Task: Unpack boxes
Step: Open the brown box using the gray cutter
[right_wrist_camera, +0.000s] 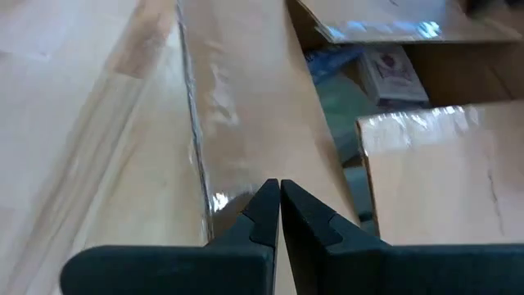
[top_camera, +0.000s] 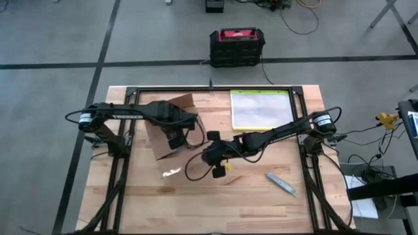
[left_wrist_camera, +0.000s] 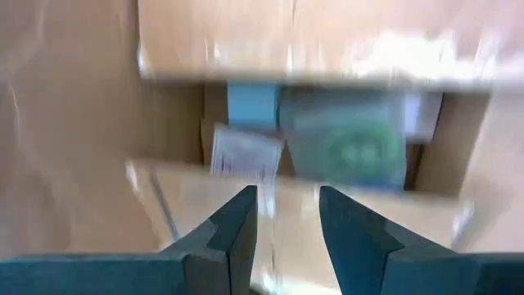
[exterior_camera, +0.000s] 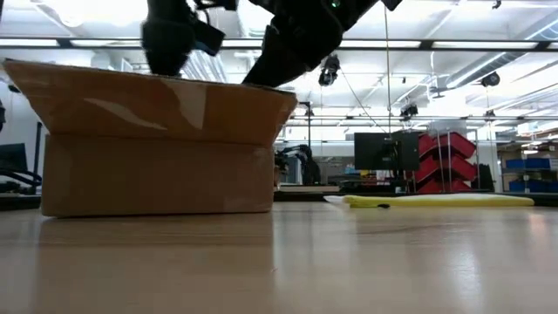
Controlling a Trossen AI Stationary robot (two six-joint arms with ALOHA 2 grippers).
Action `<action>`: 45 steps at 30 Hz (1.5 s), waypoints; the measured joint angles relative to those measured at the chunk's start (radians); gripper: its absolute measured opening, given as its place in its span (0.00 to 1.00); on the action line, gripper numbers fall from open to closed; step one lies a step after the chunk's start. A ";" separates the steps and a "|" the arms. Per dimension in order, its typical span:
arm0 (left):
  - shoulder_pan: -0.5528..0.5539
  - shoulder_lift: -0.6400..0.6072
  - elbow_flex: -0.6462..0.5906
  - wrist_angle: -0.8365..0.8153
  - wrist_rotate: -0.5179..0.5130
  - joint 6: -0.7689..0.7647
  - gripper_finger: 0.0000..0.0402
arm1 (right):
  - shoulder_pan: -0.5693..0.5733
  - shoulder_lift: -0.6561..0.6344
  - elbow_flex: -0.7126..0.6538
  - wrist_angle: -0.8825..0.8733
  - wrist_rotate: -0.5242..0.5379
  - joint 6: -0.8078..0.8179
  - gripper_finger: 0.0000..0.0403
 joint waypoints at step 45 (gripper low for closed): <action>0.048 0.088 0.064 -0.096 0.172 0.031 0.29 | -0.021 0.059 0.007 0.029 -0.019 0.011 0.00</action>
